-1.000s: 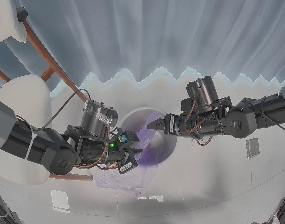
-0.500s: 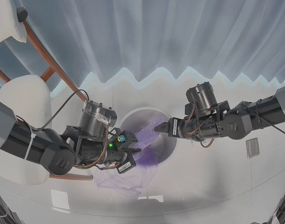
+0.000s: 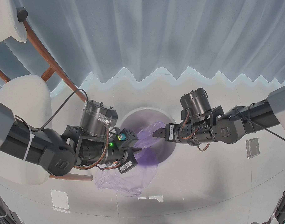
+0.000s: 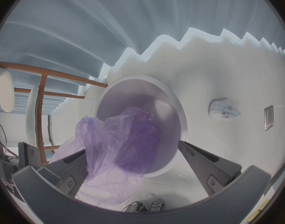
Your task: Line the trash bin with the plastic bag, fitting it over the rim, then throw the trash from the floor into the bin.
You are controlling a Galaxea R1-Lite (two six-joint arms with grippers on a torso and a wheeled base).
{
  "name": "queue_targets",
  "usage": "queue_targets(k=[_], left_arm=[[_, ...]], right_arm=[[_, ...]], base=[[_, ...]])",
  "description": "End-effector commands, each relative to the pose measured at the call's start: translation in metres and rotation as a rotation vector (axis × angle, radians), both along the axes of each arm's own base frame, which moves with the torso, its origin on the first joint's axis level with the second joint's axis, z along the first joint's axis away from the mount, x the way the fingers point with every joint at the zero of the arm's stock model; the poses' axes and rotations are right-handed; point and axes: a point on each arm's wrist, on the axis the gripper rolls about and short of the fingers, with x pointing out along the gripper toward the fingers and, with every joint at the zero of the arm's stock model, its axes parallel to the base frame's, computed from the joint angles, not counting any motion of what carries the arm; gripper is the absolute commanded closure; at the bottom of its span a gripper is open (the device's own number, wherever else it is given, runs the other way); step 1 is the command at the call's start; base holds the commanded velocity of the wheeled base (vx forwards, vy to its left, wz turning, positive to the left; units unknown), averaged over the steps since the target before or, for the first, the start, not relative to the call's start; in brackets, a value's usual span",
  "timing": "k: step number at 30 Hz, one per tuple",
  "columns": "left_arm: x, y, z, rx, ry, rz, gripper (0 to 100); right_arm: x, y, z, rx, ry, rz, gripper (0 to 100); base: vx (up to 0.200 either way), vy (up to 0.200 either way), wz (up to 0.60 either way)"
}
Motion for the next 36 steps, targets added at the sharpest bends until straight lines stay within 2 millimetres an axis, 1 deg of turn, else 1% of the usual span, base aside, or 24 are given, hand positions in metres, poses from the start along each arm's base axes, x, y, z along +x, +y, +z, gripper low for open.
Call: queue_targets(k=[1,5,9,15,17,18,19,20,22,23,25,26,27,28,31,36], left_arm=[[-0.006,-0.006,0.001,-0.009,0.009,-0.012,100],[-0.008,-0.009,0.0,-0.009,0.009,-0.022,100],[-0.007,-0.009,0.0,-0.007,0.006,-0.012,100],[-0.003,-0.007,0.002,-0.026,-0.012,0.004,100],[-0.004,-0.007,0.003,-0.032,-0.016,0.003,100],[-0.004,-0.007,0.003,-0.033,-0.016,0.004,0],[-0.004,-0.007,0.003,-0.033,-0.016,0.004,0],[-0.004,-0.007,0.005,-0.038,-0.017,0.008,0],[-0.006,-0.005,0.009,-0.052,-0.015,0.017,0],[-0.009,-0.002,0.012,-0.065,-0.008,0.028,0],[-0.011,0.001,0.012,-0.068,-0.001,0.036,0],[-0.015,0.011,0.01,-0.065,0.023,0.063,0],[-0.017,0.016,0.009,-0.064,0.03,0.074,0],[-0.017,0.016,0.009,-0.064,0.03,0.074,0],[-0.017,0.036,0.006,-0.062,0.05,0.134,0],[-0.014,0.053,0.011,-0.076,0.055,0.184,0]], right_arm=[[0.0,0.004,0.0,0.006,-0.005,0.004,100],[-0.002,0.007,0.001,0.022,0.002,0.002,100],[-0.003,0.008,0.008,0.048,-0.006,-0.008,100],[0.001,0.003,0.02,0.073,-0.034,-0.029,100],[0.004,0.0,0.02,0.071,-0.038,-0.035,100],[0.006,-0.003,0.02,0.067,-0.039,-0.043,100],[0.006,-0.003,0.02,0.067,-0.039,-0.043,100],[0.01,-0.01,0.02,0.067,-0.039,-0.062,100],[0.014,-0.016,0.021,0.066,-0.042,-0.078,100],[0.017,-0.023,0.024,0.072,-0.051,-0.094,100],[0.019,-0.026,0.027,0.077,-0.056,-0.1,100],[0.024,-0.035,0.029,0.075,-0.066,-0.112,100],[0.026,-0.038,0.029,0.074,-0.067,-0.108,100],[0.026,-0.038,0.029,0.074,-0.067,-0.108,100],[0.03,-0.053,0.033,0.079,-0.074,-0.084,100],[0.03,-0.059,0.036,0.091,-0.074,-0.059,100]], base=[[0.0,0.0,0.0],[0.0,0.0,0.0],[0.0,0.0,0.0],[0.0,0.0,0.0],[0.0,0.0,0.0],[0.0,0.0,0.0],[0.0,0.0,0.0],[0.0,0.0,0.0],[0.0,0.0,0.0],[0.0,0.0,0.0],[0.0,0.0,0.0],[0.0,0.0,0.0],[0.0,0.0,0.0],[0.0,0.0,0.0],[0.0,0.0,0.0],[0.0,0.0,0.0]])
